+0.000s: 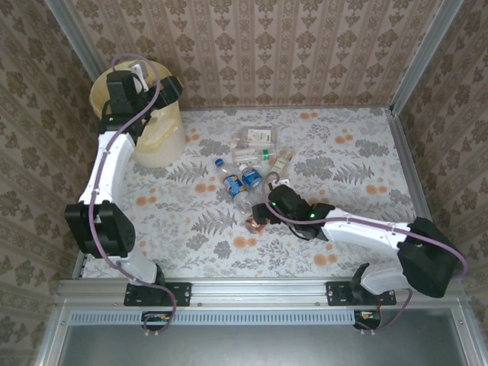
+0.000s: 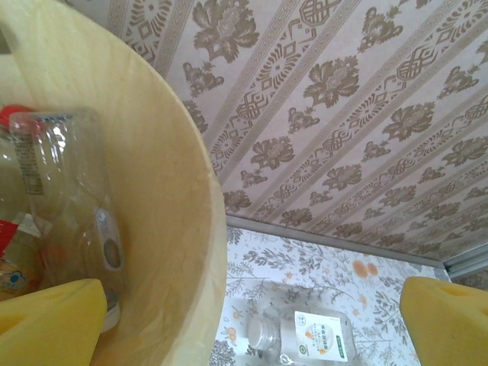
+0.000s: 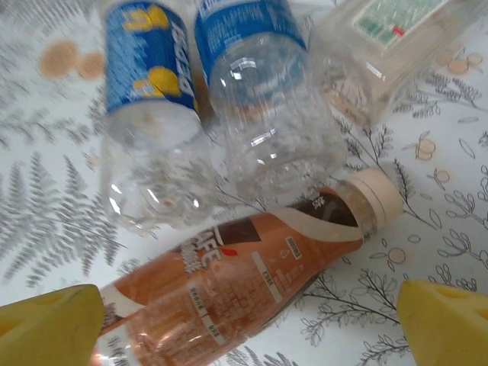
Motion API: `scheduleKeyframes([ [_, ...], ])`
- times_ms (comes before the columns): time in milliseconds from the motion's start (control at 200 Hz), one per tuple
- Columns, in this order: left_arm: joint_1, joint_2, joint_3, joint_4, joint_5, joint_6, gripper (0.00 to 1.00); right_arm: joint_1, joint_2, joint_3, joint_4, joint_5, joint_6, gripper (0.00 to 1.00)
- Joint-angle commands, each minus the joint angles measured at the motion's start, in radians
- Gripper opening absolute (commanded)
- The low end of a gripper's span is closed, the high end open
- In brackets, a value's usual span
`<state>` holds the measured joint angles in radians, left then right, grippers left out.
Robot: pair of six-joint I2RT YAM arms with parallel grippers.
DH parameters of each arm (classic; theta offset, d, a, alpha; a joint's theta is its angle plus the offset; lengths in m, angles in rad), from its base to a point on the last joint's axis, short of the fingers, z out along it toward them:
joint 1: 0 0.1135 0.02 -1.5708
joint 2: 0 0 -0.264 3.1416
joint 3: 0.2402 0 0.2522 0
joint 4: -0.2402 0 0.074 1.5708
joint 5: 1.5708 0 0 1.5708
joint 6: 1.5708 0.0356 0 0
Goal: Put the plastic bottles in the bin
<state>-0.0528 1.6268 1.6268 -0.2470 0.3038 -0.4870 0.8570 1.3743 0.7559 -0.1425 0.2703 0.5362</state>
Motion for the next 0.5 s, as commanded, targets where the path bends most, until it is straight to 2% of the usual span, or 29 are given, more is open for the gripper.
scheduleKeyframes([
  [0, -0.004, -0.061, -0.035, 0.025, -0.032, -0.013, 1.0, 0.027, 0.097, 0.067, -0.132, 0.008, -0.056, 1.0],
  [230, -0.004, -0.083, -0.048, 0.003, -0.067, 0.011, 1.0, 0.086, 0.22, 0.176, -0.236, 0.043, -0.078, 1.0],
  [325, -0.003, -0.083, -0.045, -0.006, -0.072, 0.017, 1.0, 0.082, 0.198, 0.151, -0.266, 0.07, -0.051, 1.0],
  [495, -0.004, -0.075, -0.045, -0.008, -0.078, 0.011, 1.0, 0.054, 0.12, 0.069, -0.28, 0.049, 0.009, 1.0],
])
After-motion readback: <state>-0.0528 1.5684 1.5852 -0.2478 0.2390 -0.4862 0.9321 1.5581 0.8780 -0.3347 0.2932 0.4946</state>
